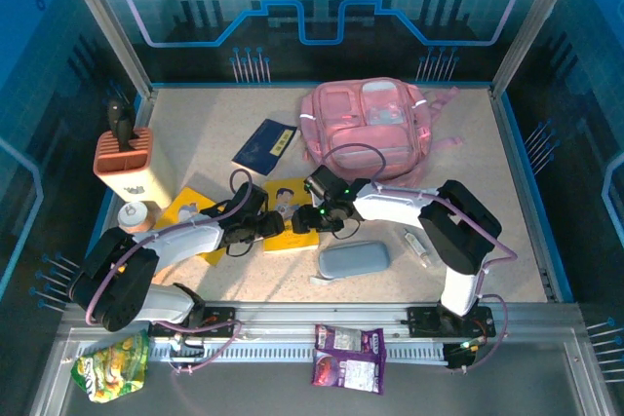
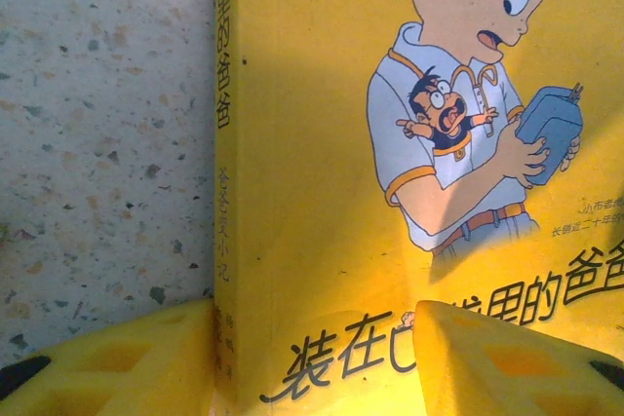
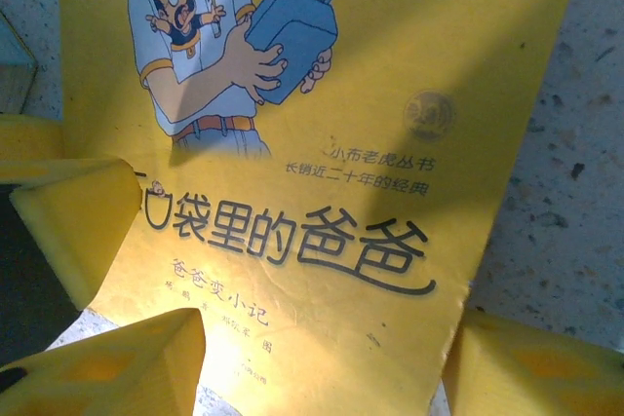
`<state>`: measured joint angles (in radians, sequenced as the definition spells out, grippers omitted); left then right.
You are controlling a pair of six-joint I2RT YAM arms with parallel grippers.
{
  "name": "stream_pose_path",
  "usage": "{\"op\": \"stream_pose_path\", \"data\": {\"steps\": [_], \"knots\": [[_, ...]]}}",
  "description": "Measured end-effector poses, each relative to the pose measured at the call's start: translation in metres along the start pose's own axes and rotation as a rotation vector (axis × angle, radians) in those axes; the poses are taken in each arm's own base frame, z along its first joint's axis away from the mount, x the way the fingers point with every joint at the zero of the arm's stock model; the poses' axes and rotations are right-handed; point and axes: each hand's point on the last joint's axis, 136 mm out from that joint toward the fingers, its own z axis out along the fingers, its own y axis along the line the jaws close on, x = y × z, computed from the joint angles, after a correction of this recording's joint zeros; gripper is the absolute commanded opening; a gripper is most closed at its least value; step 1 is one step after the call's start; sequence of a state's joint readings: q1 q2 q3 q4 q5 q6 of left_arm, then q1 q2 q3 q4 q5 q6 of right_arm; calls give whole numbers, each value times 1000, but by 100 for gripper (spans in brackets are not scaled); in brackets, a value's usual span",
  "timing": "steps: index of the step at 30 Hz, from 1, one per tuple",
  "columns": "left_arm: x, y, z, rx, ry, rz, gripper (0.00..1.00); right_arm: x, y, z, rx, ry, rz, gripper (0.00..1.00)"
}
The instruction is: Pack books, pencil case, and school supplies into a backpack
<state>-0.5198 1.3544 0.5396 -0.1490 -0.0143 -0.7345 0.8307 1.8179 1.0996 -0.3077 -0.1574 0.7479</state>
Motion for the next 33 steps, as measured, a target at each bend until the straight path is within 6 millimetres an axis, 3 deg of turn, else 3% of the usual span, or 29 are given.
{"op": "stream_pose_path", "data": {"steps": [7,15,21,30,33], "knots": [[0,0,0,-1,1,3,54,-2,6,-11,-13,-13,-20,59],[0,0,0,-1,1,4,54,-10,29,-32,-114,-58,-40,52],[0,0,0,-1,1,3,54,-3,20,-25,-123,-34,21,44],[0,0,0,-1,1,3,55,-2,12,-17,-119,-22,75,19],[0,0,0,1,-1,3,61,-2,13,-18,-128,-26,75,9]]}}
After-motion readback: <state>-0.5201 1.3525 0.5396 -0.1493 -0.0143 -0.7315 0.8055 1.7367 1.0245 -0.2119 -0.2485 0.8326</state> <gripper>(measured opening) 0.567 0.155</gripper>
